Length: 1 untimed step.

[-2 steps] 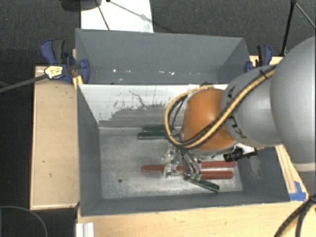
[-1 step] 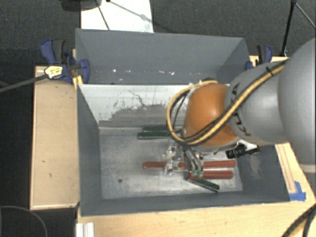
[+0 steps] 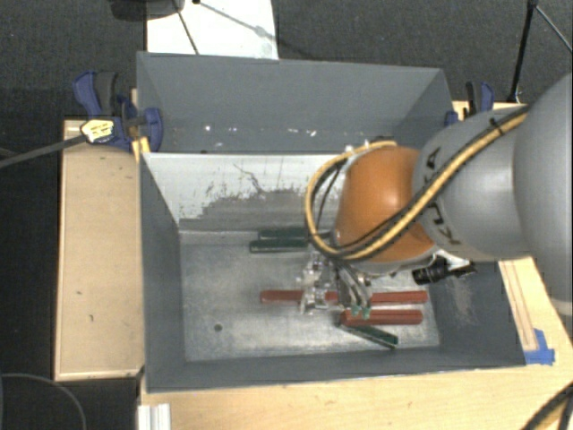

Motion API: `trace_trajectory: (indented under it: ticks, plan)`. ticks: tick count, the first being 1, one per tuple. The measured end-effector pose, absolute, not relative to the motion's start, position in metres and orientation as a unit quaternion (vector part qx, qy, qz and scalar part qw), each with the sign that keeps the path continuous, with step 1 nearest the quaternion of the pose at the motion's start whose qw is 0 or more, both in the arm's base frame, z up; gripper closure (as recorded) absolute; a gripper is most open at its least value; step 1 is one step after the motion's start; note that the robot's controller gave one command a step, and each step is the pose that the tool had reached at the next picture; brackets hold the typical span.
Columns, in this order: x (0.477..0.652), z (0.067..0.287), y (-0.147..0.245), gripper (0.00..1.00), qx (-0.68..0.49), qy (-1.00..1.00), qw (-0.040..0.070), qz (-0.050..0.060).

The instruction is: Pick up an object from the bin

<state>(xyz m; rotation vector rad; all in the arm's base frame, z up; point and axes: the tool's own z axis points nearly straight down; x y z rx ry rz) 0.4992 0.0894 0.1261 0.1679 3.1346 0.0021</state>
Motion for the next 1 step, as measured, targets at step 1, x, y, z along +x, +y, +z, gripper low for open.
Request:
trace_trajectory:
  ticks: [1]
  plan:
    - [0.4987,0.1363,0.0893,1.0,0.053,0.999,0.001,0.001]
